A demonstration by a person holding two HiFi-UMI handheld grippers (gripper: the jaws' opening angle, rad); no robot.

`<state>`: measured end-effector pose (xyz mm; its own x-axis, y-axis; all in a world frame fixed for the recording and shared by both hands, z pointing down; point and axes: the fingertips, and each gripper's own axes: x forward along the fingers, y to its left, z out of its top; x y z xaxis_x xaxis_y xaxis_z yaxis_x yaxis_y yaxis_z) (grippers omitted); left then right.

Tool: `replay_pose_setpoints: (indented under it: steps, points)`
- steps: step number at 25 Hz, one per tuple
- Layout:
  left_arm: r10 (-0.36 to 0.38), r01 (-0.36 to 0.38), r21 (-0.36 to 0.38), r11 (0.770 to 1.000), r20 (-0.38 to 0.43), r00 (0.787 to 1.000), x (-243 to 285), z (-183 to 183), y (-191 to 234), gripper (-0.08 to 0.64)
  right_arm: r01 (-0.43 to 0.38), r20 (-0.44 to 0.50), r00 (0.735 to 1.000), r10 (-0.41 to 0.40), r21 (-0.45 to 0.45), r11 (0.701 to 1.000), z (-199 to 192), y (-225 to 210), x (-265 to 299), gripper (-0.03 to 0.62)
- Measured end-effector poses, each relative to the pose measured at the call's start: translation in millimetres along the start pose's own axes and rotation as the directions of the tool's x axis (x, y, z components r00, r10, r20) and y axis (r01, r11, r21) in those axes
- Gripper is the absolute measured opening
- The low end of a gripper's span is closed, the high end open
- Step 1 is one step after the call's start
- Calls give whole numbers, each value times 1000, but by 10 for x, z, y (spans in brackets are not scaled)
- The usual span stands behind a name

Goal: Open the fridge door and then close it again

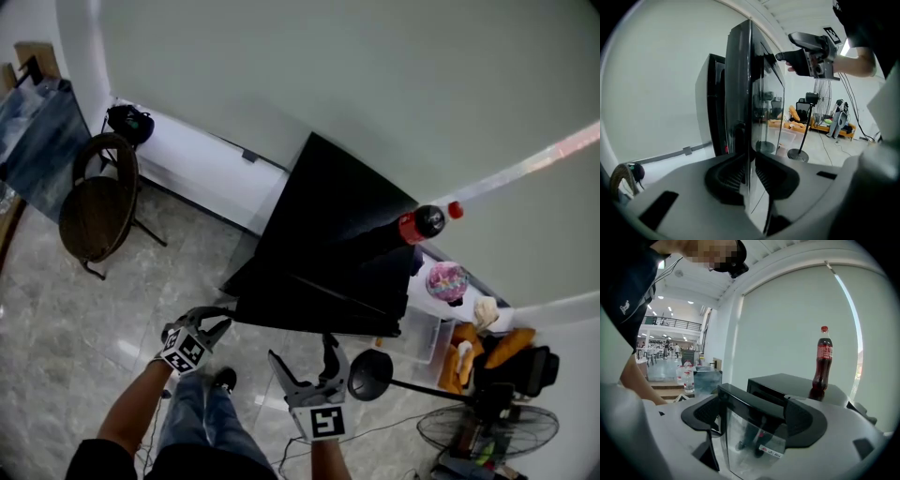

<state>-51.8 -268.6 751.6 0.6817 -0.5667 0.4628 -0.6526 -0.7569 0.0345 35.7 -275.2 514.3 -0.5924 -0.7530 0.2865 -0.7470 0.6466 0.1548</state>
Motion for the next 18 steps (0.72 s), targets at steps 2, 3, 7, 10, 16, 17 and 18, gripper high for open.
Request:
replay_pose_setpoints:
  steps: [2, 3, 7, 10, 16, 17, 18]
  points:
    - [9, -9, -6, 1000, -9, 1000, -39, -38, -93, 71, -35, -31, 999, 33, -74, 997, -8, 32, -3, 436]
    - [12, -13, -10, 1000, -13, 1000, -54, -52, -126, 69, -54, -59, 997, 48, -107, 993, -38, 57, 2, 434]
    - [14, -14, -12, 1000, -26, 1000, -100, -87, -247, 66, -105, -162, 984, 73, -203, 973, -154, 150, 39, 419]
    - [14, -15, -15, 1000, -30, 999, -134, -109, -349, 63, -126, -192, 978, 80, -242, 962, -177, 168, 73, 337]
    - [34, -35, -37, 999, -41, 999, -186, -159, -504, 61, -200, -244, 960, 139, -247, 948, -241, 280, 4, 259]
    - [38, -40, -42, 998, -43, 998, -190, -168, -526, 61, -206, -248, 958, 141, -261, 943, -254, 300, -18, 247]
    - [43, -45, -46, 998, -45, 998, -194, -174, -551, 61, -213, -251, 957, 144, -275, 937, -268, 319, -39, 236]
